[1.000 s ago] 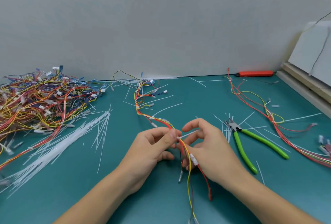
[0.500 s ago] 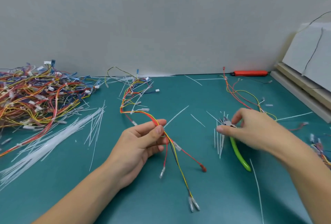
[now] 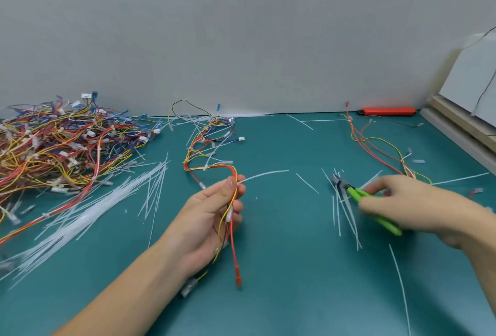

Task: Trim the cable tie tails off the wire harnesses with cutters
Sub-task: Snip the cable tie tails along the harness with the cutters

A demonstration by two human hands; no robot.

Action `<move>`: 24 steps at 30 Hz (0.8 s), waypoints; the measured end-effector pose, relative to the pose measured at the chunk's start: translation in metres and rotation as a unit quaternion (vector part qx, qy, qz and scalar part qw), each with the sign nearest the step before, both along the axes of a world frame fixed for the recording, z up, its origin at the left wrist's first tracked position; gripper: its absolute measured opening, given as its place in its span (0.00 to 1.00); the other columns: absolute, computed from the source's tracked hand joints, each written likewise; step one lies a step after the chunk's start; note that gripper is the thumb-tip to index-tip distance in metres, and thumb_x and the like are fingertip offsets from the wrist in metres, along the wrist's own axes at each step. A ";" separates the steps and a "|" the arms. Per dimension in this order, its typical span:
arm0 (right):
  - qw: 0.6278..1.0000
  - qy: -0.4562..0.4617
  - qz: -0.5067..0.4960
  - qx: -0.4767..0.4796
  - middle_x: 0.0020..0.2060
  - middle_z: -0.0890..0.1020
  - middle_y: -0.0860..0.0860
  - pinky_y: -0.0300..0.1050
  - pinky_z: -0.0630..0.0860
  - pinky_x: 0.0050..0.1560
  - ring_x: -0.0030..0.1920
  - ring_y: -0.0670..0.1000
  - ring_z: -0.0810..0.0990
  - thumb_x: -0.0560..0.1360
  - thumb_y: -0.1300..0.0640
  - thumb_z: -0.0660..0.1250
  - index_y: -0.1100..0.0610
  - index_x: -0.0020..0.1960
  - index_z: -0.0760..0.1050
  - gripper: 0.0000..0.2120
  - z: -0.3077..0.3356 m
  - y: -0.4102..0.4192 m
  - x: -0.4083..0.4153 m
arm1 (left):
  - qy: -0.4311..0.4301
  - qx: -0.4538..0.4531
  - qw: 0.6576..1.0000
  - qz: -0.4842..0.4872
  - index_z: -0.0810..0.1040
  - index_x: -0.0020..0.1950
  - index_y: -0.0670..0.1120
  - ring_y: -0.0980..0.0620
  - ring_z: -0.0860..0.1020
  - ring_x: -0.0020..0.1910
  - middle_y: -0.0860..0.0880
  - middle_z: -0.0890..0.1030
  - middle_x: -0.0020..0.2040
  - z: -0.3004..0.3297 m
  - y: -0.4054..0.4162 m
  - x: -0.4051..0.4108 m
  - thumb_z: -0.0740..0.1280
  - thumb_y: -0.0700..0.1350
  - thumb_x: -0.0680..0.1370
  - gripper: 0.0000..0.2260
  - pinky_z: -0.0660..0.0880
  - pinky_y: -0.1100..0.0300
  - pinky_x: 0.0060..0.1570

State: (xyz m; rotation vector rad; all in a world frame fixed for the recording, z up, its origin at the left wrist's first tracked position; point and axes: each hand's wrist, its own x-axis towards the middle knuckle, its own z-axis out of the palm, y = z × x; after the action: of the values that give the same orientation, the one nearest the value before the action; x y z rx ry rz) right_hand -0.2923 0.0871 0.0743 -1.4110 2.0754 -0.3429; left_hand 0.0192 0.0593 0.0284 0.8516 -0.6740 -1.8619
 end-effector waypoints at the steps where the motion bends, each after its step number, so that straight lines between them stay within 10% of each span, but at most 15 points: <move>1: 0.997 -0.061 -0.022 -0.030 0.42 0.83 0.53 0.49 0.78 0.45 0.43 0.53 0.79 0.70 0.43 0.72 0.48 0.49 0.83 0.11 0.000 -0.002 -0.001 | 0.003 0.006 1.000 0.001 0.88 0.46 0.43 0.56 0.77 0.29 0.49 0.82 0.42 0.001 0.000 0.000 0.74 0.46 0.71 0.09 0.76 0.66 0.28; 9: 0.857 -0.515 0.009 0.006 0.51 0.84 0.61 0.53 0.77 0.39 0.43 0.57 0.81 0.72 0.46 0.66 0.64 0.61 0.83 0.26 0.007 -0.002 0.017 | 0.030 0.008 0.999 -0.026 0.86 0.54 0.39 0.53 0.81 0.34 0.45 0.84 0.48 0.003 -0.001 0.004 0.69 0.37 0.76 0.10 0.80 0.64 0.33; 18: 0.935 -0.180 0.232 -0.200 0.51 0.84 0.38 0.31 0.72 0.51 0.54 0.41 0.81 0.79 0.47 0.71 0.38 0.57 0.80 0.08 -0.020 0.007 0.061 | 0.041 0.005 0.999 -0.025 0.86 0.55 0.41 0.52 0.84 0.37 0.46 0.84 0.46 0.013 -0.002 0.012 0.72 0.38 0.72 0.13 0.81 0.62 0.34; 24: 0.914 -0.137 0.277 -0.263 0.60 0.80 0.39 0.44 0.73 0.63 0.65 0.47 0.77 0.75 0.40 0.66 0.36 0.65 0.73 0.19 -0.032 0.013 0.074 | 0.031 0.011 0.999 -0.034 0.88 0.50 0.42 0.54 0.84 0.35 0.47 0.85 0.43 0.013 0.001 0.011 0.73 0.39 0.70 0.10 0.81 0.63 0.33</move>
State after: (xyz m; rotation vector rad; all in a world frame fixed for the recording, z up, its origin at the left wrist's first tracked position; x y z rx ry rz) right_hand -0.2185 0.0996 0.0420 -2.0499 1.3211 -0.8404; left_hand 0.0305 0.0601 0.0415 0.7910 -0.6521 -1.9523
